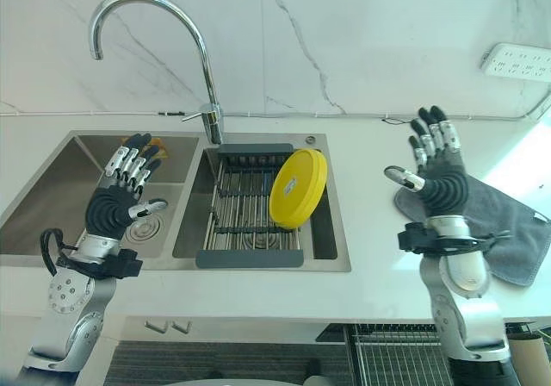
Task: Place the dishes in the dishwasher.
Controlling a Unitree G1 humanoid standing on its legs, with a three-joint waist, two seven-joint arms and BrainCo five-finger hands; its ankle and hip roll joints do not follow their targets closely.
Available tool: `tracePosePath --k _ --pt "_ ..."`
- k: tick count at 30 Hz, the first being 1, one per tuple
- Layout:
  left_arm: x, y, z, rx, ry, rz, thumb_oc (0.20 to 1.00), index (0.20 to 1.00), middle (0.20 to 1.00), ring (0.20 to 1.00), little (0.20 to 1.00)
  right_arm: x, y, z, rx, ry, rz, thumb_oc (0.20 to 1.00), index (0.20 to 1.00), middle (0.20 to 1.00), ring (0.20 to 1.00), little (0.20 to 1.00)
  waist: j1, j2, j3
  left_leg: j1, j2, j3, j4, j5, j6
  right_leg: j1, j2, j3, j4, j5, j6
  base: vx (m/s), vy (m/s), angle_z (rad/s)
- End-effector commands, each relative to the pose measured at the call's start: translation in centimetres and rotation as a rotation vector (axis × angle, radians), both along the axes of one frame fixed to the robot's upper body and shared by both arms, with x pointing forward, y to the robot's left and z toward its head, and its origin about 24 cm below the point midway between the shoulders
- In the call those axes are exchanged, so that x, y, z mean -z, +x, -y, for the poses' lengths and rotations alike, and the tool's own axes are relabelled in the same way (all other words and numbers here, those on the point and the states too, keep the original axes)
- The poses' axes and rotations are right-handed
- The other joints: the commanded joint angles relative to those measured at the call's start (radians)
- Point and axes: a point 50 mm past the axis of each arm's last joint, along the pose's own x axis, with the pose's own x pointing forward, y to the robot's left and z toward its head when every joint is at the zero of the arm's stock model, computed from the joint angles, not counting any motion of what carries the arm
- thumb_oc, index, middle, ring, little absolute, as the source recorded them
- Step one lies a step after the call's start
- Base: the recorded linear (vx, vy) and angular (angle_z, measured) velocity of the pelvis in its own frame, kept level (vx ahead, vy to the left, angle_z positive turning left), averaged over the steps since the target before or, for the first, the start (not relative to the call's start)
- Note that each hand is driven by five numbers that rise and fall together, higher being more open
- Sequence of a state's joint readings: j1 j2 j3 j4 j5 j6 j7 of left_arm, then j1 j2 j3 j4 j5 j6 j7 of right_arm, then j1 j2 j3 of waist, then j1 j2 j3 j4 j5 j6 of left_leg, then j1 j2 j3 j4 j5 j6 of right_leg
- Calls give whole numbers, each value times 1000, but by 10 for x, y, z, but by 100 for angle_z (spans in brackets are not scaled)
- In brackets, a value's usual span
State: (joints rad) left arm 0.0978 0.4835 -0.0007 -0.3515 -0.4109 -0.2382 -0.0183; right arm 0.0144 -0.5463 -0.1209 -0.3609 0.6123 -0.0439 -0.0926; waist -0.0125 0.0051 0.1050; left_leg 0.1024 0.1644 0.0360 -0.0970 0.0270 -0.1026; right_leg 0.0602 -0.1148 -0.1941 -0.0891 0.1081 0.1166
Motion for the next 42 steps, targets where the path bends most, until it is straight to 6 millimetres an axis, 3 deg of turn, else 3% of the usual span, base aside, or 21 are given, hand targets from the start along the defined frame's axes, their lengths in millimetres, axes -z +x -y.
tracePosePath --k 1,19,37,42 --pt "-28 4 -2 -13 53 172 1000 1000 1000 1000 1000 -24 6 2 -44 43 126 1000 1000 1000 1000 1000 19 -32 -35 24 16 67 10 -77 0 42 -61 -24 2 -87 41 6 20 6" --pt "-23 9 -7 -29 76 149 1000 1000 1000 1000 1000 1 26 14 33 113 -13 1000 1000 1000 1000 1000 41 -34 -46 34 15 59 10 -83 0 64 -74 -48 2 -93 43 -2 10 4" --pt "-20 14 -5 -9 91 129 1000 1000 1000 1000 1000 45 40 -3 -153 283 -276 1000 1000 1000 1000 1000 63 -43 -49 33 15 56 10 -79 -2 76 -81 -69 2 -96 45 0 0 0" --pt "-19 14 -4 -11 98 121 1000 1000 1000 1000 1000 50 43 -5 -151 300 -302 1000 1000 1000 1000 1000 67 -43 -48 33 16 56 10 -78 -2 78 -80 -71 2 -97 43 0 0 0"
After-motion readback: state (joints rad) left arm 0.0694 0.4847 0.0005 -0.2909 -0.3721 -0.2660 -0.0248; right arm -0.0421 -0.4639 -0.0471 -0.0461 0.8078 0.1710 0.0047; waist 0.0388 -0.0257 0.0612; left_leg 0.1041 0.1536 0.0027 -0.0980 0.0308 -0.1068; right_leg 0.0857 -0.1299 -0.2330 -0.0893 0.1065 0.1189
